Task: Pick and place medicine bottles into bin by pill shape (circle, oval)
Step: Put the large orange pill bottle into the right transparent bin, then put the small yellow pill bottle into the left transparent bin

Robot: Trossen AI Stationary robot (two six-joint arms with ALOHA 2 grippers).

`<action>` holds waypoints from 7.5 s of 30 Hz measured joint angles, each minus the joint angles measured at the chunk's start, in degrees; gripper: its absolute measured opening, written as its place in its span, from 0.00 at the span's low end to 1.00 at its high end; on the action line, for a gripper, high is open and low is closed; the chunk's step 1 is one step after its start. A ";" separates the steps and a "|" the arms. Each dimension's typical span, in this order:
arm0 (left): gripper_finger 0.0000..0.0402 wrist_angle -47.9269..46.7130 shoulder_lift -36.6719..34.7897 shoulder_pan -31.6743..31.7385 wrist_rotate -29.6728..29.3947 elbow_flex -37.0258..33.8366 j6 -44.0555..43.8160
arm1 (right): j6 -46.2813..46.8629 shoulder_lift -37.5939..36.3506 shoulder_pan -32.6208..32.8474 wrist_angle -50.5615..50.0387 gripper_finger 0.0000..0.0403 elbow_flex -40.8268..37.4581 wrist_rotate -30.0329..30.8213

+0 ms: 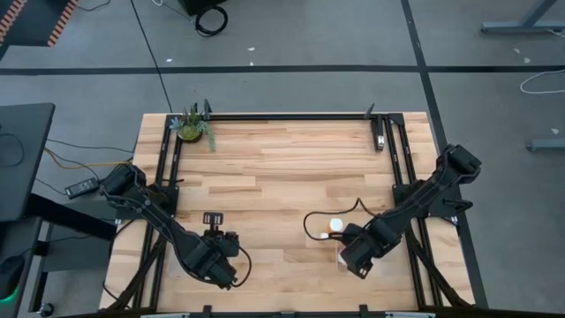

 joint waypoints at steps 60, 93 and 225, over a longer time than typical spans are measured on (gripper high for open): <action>0.04 -0.02 0.00 1.01 -2.14 0.00 -0.92 | -28.24 -4.86 -14.85 15.46 0.83 -9.14 22.99; 0.05 -0.02 0.00 0.94 -2.12 0.00 -1.47 | -32.21 2.43 -16.45 16.58 0.57 -9.14 18.18; 0.50 65.34 5.30 19.13 -6.37 -8.35 34.53 | -40.47 -11.60 -12.91 11.97 0.61 -12.23 25.66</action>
